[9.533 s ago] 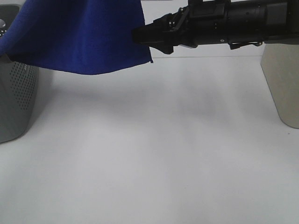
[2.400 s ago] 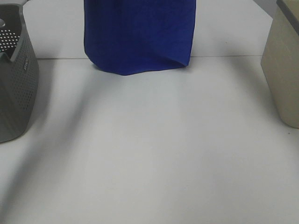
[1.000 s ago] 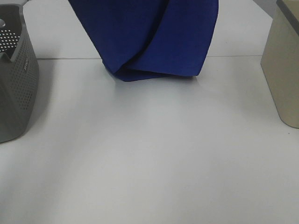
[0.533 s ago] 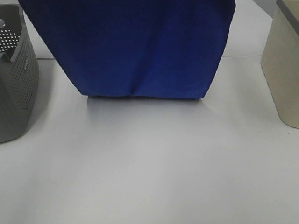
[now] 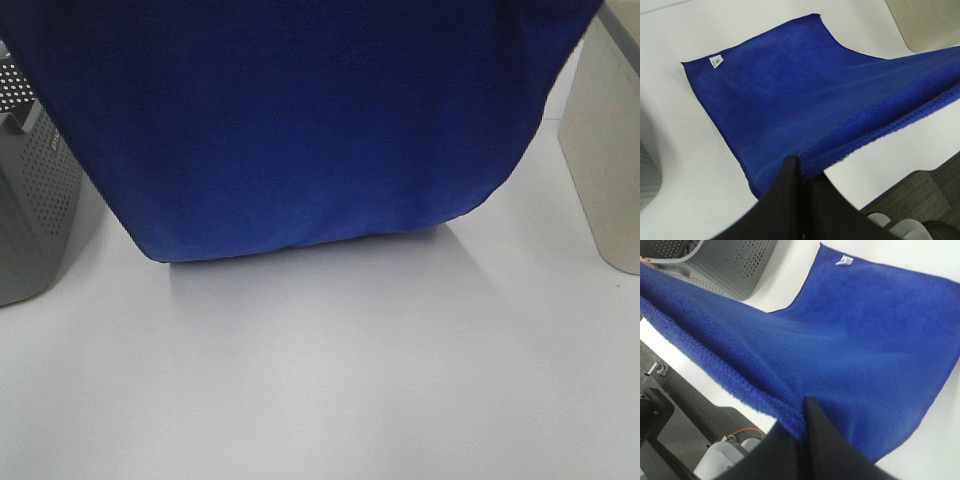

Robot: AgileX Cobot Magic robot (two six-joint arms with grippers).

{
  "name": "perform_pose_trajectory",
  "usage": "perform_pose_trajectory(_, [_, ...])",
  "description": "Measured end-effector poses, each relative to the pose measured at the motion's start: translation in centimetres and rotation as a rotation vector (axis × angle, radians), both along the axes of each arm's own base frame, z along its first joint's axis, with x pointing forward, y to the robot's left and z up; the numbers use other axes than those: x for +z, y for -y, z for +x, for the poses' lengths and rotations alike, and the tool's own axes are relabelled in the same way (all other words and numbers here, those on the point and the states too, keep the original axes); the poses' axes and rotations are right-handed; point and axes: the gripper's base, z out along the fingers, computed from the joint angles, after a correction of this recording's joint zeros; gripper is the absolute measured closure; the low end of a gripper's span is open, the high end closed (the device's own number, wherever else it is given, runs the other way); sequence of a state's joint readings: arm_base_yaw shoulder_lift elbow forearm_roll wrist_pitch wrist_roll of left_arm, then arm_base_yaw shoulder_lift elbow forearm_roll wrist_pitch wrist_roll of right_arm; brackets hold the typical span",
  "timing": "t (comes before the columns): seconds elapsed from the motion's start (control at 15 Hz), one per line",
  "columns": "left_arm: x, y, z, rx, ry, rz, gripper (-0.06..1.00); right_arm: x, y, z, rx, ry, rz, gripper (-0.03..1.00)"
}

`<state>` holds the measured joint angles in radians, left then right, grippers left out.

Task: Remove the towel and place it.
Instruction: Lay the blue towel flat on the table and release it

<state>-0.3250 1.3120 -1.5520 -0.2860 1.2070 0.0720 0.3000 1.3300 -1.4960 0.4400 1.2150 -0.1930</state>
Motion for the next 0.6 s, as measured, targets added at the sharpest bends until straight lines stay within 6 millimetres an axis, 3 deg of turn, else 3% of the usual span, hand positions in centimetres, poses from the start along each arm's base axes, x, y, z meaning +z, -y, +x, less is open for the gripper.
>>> perform_pose_trajectory(0.2, [-2.3, -0.1, -1.8, -0.018, -0.087, -0.029, 0.94, -2.3, 0.7, -2.8, -0.014, -0.077, -0.001, 0.95])
perform_pose_trajectory(0.6, [-9.5, 0.5, -3.8, -0.053, -0.366, -0.085, 0.94, -6.2, 1.8, -6.4, -0.057, -0.202, -0.016, 0.95])
